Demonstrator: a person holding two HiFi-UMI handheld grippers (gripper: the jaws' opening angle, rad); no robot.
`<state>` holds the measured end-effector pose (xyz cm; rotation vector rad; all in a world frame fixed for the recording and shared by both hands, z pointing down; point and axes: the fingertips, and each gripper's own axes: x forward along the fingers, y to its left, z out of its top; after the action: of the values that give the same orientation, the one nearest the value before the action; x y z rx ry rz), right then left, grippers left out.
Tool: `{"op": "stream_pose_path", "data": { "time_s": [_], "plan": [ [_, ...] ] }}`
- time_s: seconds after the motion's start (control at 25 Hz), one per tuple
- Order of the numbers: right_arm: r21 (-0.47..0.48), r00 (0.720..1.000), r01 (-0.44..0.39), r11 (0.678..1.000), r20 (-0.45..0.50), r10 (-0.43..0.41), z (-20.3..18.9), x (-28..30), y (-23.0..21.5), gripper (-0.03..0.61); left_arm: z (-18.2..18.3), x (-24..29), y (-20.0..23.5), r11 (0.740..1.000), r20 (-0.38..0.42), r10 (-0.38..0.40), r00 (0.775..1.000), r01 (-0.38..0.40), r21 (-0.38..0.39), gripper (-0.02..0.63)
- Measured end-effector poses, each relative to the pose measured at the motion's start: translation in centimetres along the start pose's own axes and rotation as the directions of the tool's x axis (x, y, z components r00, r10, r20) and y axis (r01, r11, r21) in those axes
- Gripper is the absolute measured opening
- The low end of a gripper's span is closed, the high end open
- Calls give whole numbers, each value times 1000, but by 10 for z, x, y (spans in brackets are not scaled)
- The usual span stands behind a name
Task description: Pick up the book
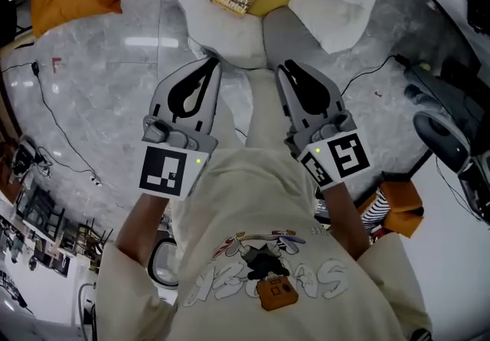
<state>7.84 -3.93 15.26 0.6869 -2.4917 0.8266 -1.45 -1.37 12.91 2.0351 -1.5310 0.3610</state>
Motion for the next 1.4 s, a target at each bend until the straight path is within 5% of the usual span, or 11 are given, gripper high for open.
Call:
{"op": "stream_pose_path", "data": {
  "time_s": [0.24,0.44,0.84,1.4],
  "plan": [
    [62,999,-3,998,-42,6,-47,37,-40,69,-52,49,19,1000,-109,15,994,-13,24,6],
    [101,998,5,995,-69,2,-72,68,-59,89,-78,76,39,998,-108,44,993,-48,-41,6],
    [236,992,4,972,-120,25,-133,124,-98,166,-130,118,54,998,-144,41,989,-46,-37,6],
    [350,986,12,937,-158,46,-219,203,-155,182,-221,185,95,992,-195,75,978,-93,-84,6]
  ]
}}
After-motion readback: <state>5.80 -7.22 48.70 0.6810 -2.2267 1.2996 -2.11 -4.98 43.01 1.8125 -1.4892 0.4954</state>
